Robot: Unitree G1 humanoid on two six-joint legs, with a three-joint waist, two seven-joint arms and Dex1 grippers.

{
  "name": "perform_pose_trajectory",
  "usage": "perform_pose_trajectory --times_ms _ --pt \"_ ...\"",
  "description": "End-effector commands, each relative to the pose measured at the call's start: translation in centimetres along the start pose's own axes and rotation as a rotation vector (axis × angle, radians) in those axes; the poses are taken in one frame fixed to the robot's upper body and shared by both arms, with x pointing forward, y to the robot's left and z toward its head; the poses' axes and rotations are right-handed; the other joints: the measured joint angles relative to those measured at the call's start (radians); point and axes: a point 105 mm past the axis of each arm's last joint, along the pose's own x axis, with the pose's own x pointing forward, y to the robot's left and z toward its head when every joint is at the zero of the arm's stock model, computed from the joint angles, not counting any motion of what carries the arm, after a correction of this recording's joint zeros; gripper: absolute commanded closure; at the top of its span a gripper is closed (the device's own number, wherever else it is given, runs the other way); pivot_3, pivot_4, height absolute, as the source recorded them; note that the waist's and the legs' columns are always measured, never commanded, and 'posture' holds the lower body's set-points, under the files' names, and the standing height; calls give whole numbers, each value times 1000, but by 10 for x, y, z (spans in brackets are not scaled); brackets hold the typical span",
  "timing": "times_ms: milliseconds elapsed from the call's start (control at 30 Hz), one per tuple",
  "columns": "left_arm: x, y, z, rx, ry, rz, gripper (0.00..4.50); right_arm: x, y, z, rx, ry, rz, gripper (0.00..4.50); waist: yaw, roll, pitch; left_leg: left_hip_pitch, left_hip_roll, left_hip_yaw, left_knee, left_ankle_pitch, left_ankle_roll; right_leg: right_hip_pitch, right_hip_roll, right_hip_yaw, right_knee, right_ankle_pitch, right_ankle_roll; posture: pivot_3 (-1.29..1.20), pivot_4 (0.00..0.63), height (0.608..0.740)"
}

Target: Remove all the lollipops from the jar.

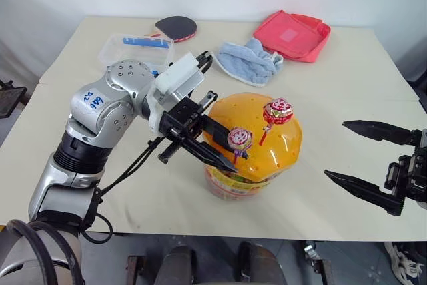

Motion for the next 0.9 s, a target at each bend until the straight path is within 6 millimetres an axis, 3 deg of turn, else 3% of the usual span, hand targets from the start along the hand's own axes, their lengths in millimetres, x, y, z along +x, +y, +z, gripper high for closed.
perform_pose_trajectory --times_ms 33,400,533,700,900 --pt "-8 -2 18 56 -24 -13 4451 -4 -3 8 -54 -11 -23 0 0 0 0 0 0 0 0 0 0 0 0 0 0 0 0 0 150 740" --pt "-36 12 55 114 -126 138 4451 -4 -10 6 -59 -8 -27 0 0 0 0 0 0 0 0 0 0 0 0 0 0 0 0 0 150 740" --pt "-61 24 67 102 -102 307 4451 -2 -12 8 -71 -21 -17 0 0 0 0 -1 0 0 1 0 0 0 0 0 0 0 0 0 150 740" --pt "-108 32 42 -102 66 660 4451 -2 -7 8 -67 -23 22 0 -13 0 0 0 0 0 -1 0 0 -1 0 0 0 0 0 0 150 740" --pt "-147 28 7 -334 146 1019 4451 -2 -8 6 -63 -20 32 0 -12 0 0 0 0 0 -1 0 0 -1 0 0 0 0 0 0 150 740"
